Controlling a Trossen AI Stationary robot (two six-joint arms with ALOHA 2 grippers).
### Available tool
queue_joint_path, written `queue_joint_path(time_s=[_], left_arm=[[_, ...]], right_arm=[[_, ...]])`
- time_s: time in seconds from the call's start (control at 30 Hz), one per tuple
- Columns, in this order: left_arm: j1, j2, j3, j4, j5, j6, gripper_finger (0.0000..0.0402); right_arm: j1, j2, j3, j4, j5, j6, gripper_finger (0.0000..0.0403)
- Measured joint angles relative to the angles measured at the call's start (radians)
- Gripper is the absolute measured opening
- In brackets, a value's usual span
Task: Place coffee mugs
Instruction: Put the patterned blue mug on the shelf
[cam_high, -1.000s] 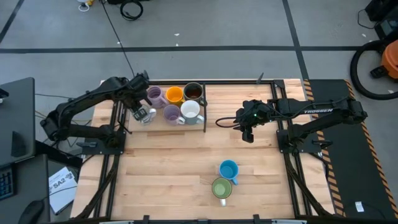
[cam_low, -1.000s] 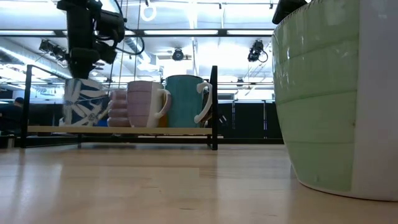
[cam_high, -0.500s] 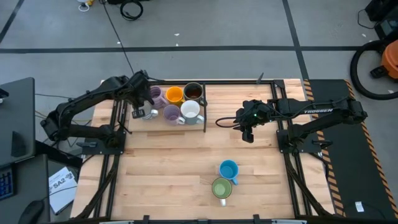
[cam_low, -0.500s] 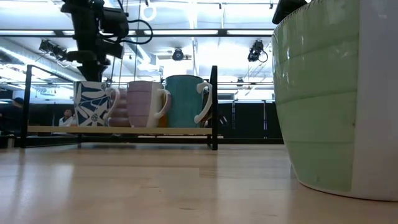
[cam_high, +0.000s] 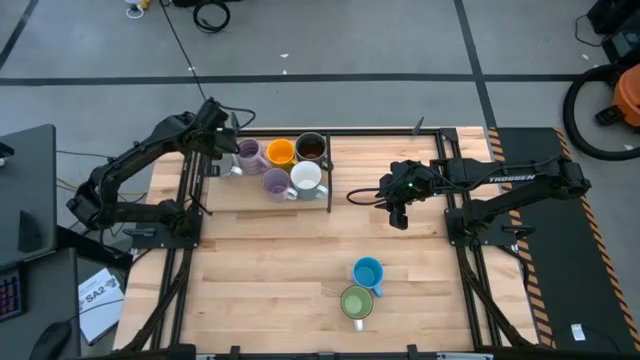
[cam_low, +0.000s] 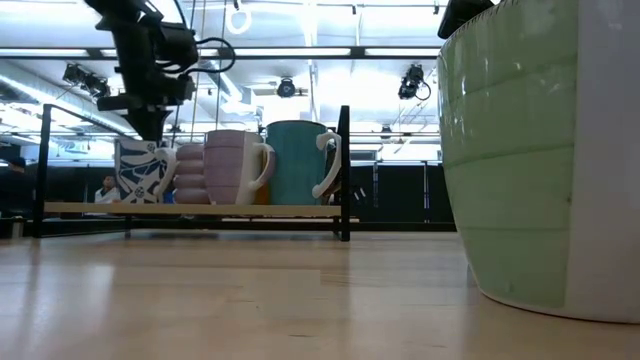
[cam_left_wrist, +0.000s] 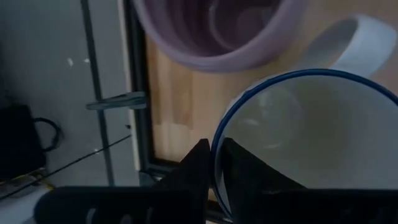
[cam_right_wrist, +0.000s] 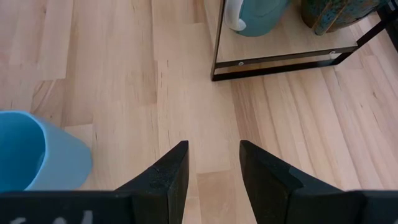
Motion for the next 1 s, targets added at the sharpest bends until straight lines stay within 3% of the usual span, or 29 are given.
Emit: queue_joint_path(time_s=[0.2,0.67,1.0], left_arm=[[0.039,0.0,0.0,0.041,0.014,0.066,0.0042],[0.045,0.0,0.0,0.043,0.038,0.065,0.0045],[0.045,0.0,0.0,0.041,0.043,0.062,0.0084]], right_arm=[[0.0,0.0,0.0,0.0,0.0,0.0,0.0148],[0.0,0.0,0.0,0.0,0.0,0.0,0.0148],[0.0,0.0,0.0,0.0,0.0,0.0,0.0148]])
